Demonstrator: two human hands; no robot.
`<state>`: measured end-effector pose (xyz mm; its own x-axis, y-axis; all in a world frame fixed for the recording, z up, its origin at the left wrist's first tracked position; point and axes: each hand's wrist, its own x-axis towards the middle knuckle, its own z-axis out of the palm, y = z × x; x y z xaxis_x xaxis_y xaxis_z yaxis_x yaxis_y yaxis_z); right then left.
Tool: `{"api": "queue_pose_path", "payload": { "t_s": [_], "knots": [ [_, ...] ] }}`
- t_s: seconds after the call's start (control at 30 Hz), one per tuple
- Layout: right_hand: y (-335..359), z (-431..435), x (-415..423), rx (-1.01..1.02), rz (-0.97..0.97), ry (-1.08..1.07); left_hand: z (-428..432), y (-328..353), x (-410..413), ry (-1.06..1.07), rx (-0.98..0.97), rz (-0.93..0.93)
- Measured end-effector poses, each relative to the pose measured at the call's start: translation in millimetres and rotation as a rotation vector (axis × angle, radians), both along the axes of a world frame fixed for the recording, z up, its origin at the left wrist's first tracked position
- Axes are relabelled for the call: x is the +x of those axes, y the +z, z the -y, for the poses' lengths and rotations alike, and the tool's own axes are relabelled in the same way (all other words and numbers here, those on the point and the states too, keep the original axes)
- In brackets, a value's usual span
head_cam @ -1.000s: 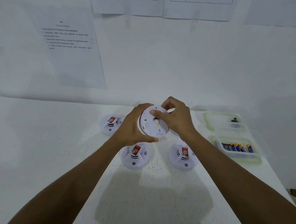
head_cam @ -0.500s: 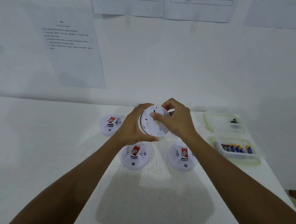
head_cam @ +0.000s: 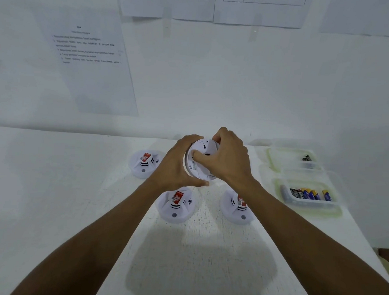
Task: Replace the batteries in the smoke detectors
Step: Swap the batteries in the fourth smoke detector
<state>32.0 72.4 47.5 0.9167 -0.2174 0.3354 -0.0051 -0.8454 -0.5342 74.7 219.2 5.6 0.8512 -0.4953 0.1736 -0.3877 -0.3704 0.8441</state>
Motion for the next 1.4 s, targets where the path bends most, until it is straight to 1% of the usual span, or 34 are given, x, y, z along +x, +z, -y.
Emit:
{"api": "queue_pose_path", "payload": {
  "t_s": [0.1,0.13,0.17,0.23,0.33,0.37,0.47,0.6,0.77,0.9,0.97,1.03,1.13,1.2,1.33,1.4],
  "knots": [
    [-2,1,-2,0.028,0.020,0.014,3,-3,6,0.081,-0.076,-0.120],
    [-2,1,-3,0.048,0.042,0.023,3,-2,6,0.103,-0.067,-0.106],
    [-3,0,-5,0.062,0.067,0.026,3,0,2,0.088,-0.015,-0.043],
    [-4,-2,-8,0.062,0.109,0.009,2,5,-3,0.041,0.023,0.111],
    [-6,-2,-12,-0.018,0.135,-0.034,3,3,0,0.061,-0.020,0.184],
    [-6,-2,-12,-0.025,0.125,-0.035,1,2,0,0.056,-0.023,0.203],
    [-2,-1,-13,-0.016,0.087,-0.006,2,6,-2,0.047,-0.041,0.122],
    [7,-1,-9,-0.022,0.059,-0.010,1,3,2,0.053,0.047,0.223],
    [12,-3,-4,0.058,0.005,-0.064,-1,4,4,0.065,0.062,0.263],
    [13,-6,-2,0.069,-0.013,-0.085,3,-3,5,0.088,0.063,0.161],
    [12,-6,-2,0.073,-0.020,-0.090,1,-2,6,0.105,0.076,0.158],
    [12,-7,-2,0.082,-0.026,-0.093,1,0,9,0.122,0.082,0.204],
    [12,-4,-1,0.095,-0.022,-0.080,9,-3,13,0.116,0.162,0.064],
    [14,1,0,0.122,-0.017,-0.023,6,-10,14,0.121,0.130,0.134],
    [15,17,3,0.232,-0.004,0.058,-4,0,10,0.110,0.033,0.315],
    [12,22,3,0.255,-0.002,0.085,-3,2,10,0.082,0.001,0.344]
  ]
}}
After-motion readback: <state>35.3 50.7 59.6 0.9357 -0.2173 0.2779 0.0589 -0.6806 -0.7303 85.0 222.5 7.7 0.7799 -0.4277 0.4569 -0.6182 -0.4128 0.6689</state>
